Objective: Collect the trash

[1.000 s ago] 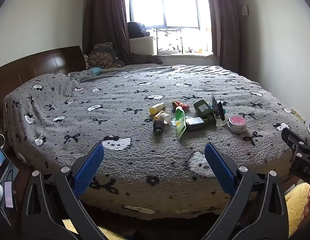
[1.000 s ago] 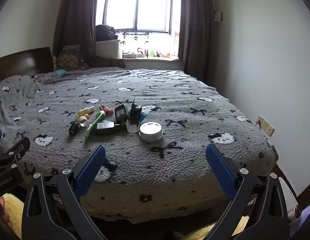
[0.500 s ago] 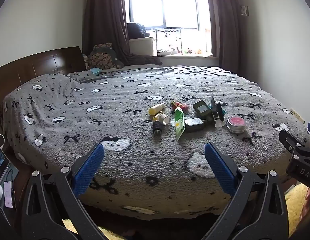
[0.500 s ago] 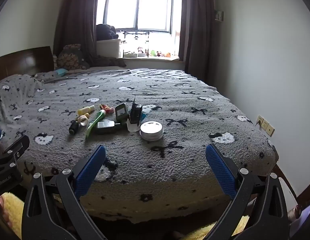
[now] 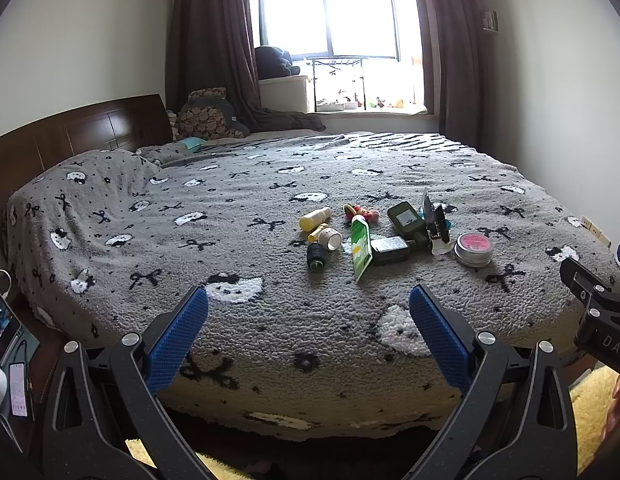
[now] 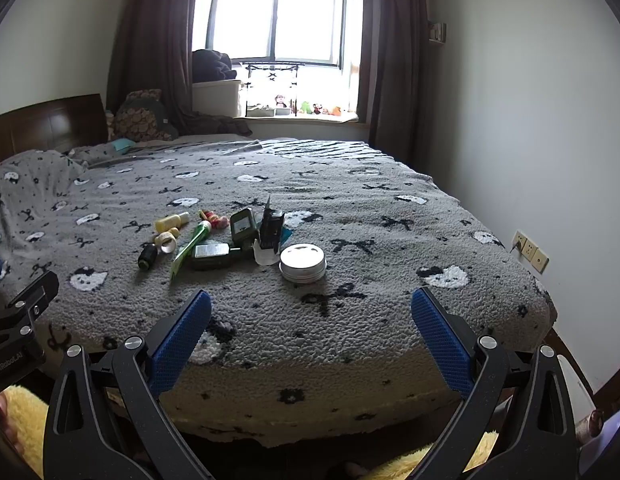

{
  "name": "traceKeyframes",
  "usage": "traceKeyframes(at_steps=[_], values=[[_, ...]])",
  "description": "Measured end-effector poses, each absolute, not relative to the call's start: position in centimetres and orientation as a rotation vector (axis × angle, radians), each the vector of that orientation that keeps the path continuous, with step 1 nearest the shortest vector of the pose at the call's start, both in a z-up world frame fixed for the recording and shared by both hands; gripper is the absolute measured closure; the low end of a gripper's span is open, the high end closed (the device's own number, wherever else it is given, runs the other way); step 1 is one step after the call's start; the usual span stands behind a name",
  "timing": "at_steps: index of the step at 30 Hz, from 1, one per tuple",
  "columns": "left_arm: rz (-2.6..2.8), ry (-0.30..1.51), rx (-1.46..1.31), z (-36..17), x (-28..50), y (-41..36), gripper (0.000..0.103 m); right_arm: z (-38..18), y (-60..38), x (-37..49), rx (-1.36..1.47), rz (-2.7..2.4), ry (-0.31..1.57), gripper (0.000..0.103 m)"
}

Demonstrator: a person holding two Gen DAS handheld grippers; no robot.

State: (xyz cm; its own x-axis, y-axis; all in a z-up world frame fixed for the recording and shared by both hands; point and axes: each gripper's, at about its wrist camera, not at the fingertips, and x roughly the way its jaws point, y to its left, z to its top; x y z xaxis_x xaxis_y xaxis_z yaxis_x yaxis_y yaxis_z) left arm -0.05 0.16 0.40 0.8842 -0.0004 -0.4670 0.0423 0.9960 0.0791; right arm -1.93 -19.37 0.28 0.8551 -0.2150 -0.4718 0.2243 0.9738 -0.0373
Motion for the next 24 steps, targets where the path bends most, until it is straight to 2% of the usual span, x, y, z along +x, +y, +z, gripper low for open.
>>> traceKeyframes(at_steps=[24], values=[[-0.014,0.477,0.100,0.56,0.01,0.09,0.008,0.45,-19.55,-1.82,0.018,-0.229,0.494,0.003]])
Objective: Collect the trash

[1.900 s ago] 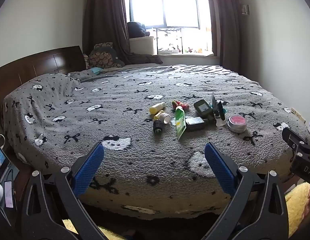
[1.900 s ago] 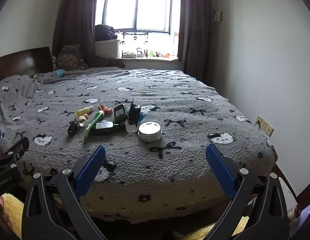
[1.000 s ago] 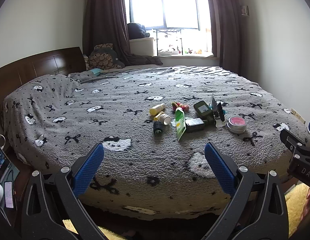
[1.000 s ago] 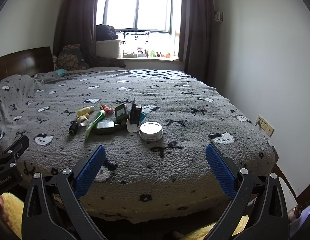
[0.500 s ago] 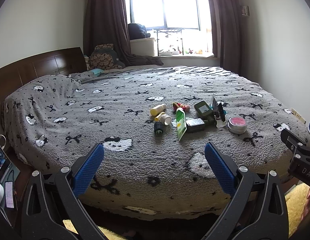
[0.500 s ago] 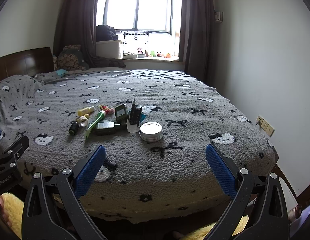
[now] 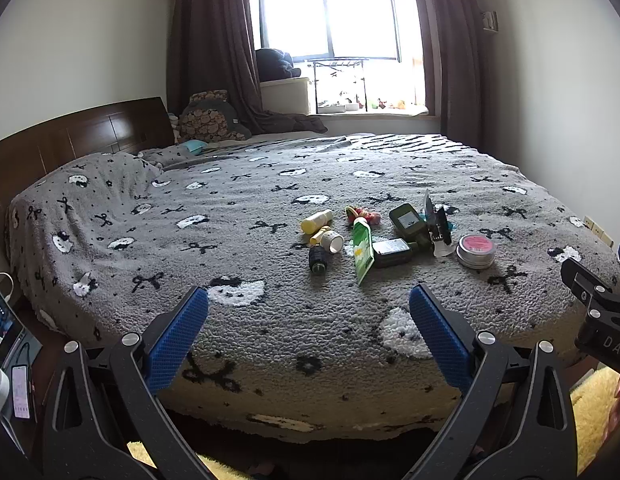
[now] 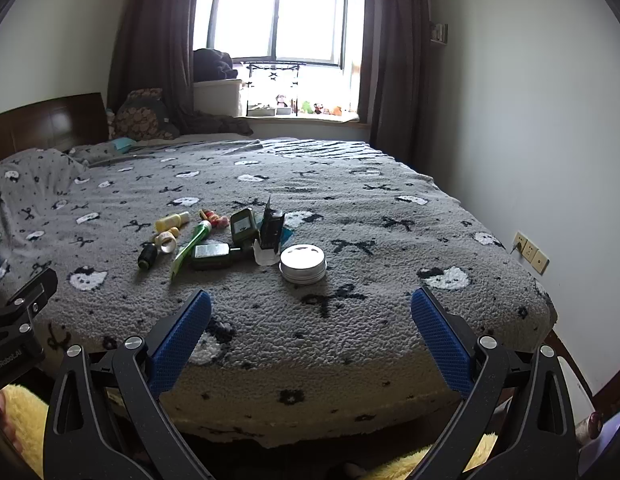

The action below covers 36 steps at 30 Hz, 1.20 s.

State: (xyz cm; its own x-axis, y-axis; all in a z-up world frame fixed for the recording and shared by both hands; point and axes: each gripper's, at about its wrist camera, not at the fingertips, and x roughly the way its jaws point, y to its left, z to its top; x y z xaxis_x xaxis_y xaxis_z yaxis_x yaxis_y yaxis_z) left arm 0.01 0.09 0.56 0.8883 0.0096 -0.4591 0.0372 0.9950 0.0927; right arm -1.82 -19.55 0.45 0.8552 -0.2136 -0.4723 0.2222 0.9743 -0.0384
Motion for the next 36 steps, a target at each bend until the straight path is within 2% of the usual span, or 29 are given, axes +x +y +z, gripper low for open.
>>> traceKeyframes(at_steps=[22,28,36], values=[[-0.022,0.484,0.096,0.1,0.2,0.3,0.008,0.1,-20.2,-1.3,0.037,-0.201,0.498,0.003],[-0.047,0.479,0.093,-0.6,0.7,0.3,0.008,-1.1,-20.0,-0.9,0.013,-0.174,0.481,0.003],[-0.075,0.529,0.128,-2.3,3.3,0.2,0.008,-3.9,-21.6,1.4,0.070,-0.135,0.565,0.003]])
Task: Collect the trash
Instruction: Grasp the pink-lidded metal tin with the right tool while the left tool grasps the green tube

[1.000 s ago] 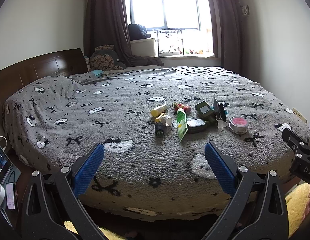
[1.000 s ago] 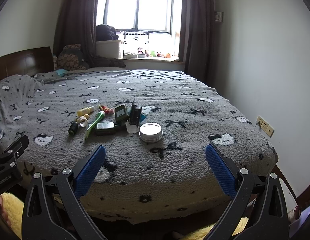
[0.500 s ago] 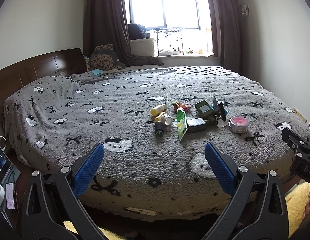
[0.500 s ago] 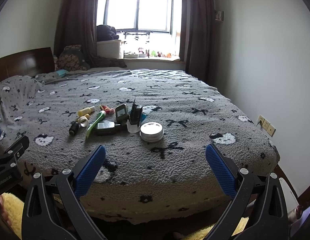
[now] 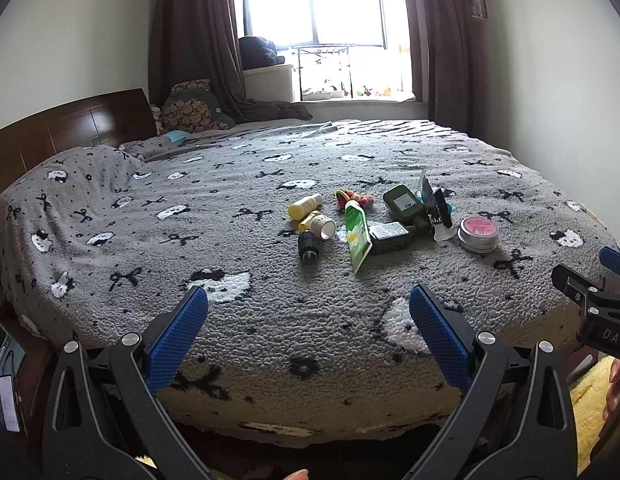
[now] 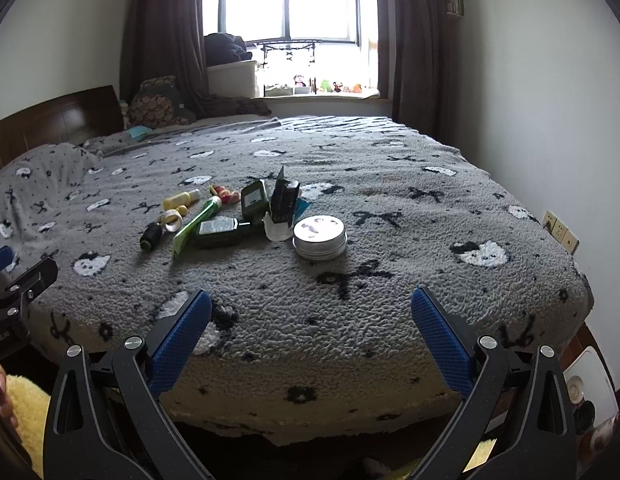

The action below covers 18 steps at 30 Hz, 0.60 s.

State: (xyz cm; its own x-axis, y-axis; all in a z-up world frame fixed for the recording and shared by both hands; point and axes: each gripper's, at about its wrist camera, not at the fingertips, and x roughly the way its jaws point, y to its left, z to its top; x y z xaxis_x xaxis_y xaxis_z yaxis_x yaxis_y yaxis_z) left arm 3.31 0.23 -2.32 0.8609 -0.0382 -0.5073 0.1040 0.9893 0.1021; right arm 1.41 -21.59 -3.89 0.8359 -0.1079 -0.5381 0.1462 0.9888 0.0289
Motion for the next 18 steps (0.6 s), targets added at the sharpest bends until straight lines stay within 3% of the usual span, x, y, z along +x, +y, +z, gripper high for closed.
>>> traceKeyframes(at_steps=[12,18], values=[[-0.217,0.654,0.161,-5.6,10.7,-2.9,0.008,-7.2,-24.5,10.4,0.082,-0.112,0.712,0.004],[-0.237,0.722,0.192,-7.7,15.2,-4.6,0.025,-9.7,-25.0,15.5,0.104,-0.122,0.785,0.008]])
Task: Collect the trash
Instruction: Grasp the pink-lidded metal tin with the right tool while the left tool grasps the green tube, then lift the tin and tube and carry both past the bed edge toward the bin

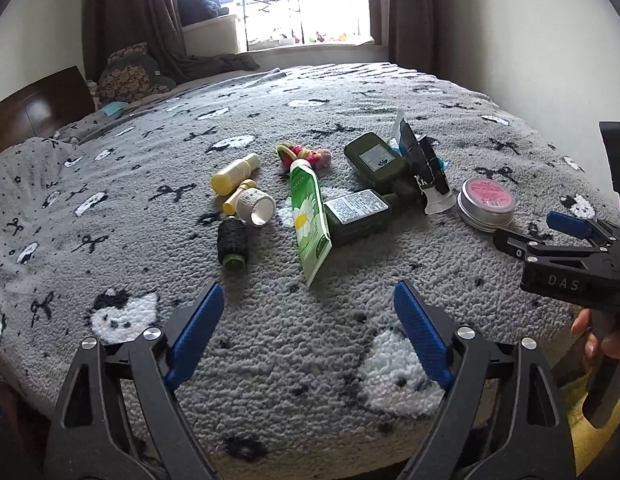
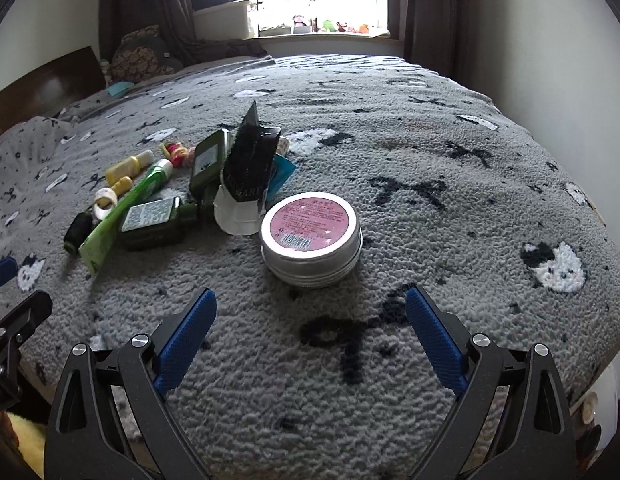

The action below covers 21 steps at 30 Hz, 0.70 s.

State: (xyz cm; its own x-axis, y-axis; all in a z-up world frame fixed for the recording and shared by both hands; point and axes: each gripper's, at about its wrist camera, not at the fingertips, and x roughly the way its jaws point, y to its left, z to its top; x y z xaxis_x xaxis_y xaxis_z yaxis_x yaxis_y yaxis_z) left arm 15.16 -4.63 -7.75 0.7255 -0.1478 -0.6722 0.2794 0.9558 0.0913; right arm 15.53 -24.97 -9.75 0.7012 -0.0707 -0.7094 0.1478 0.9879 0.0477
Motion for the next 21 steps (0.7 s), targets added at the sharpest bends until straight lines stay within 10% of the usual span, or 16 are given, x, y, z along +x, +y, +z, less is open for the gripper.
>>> traceKeyframes(at_steps=[21], values=[[-0.206,0.827,0.212,-12.0,26.7,-6.0,0.069,-12.7,-25.7,23.7,0.098,-0.157,0.831,0.030]])
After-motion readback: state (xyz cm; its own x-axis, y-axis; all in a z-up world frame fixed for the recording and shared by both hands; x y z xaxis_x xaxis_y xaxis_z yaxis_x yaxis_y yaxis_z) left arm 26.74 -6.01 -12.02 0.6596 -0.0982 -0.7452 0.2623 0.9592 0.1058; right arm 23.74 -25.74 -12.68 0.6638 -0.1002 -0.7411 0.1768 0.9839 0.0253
